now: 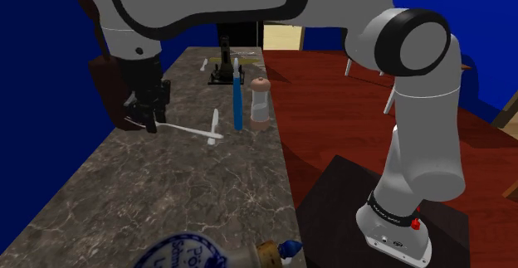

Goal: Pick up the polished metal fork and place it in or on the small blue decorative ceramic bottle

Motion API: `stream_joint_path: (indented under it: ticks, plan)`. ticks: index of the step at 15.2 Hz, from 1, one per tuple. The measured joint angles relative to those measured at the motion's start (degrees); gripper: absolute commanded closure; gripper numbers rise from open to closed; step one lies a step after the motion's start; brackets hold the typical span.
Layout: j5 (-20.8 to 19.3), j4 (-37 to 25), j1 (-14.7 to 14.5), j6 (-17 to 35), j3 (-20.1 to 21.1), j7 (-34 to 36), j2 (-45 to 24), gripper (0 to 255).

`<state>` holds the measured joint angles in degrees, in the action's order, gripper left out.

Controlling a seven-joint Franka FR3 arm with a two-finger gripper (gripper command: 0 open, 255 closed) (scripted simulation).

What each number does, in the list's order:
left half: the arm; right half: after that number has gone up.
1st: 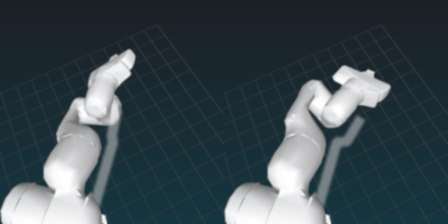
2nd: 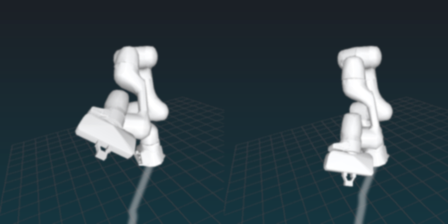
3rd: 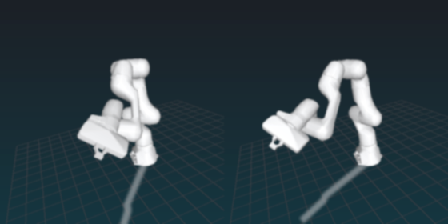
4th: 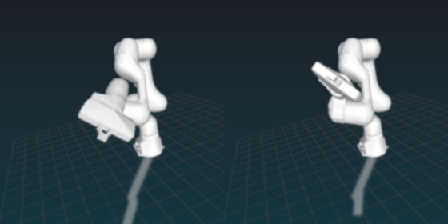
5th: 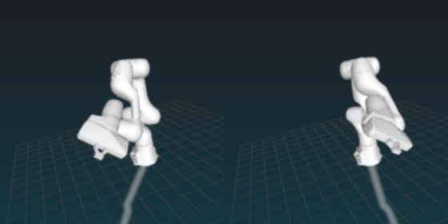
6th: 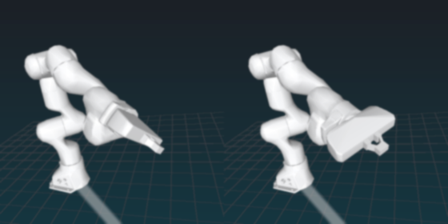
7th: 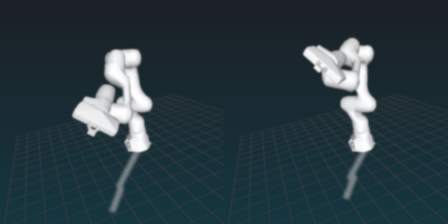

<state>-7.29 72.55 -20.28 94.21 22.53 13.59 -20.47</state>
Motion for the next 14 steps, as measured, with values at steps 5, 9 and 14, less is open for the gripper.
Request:
stream_joint_path:
  ticks: [5,9,14]
  plan:
    - [-0.66,-6.57,-1.02,-4.85,0.03,0.17,-1.77,255]
    - [-1.32,-12.45,-1.96,-9.03,-0.01,0.12,-3.5,255]
    - [-0.43,-8.36,-3.16,-8.64,1.07,3.03,0.23,255]
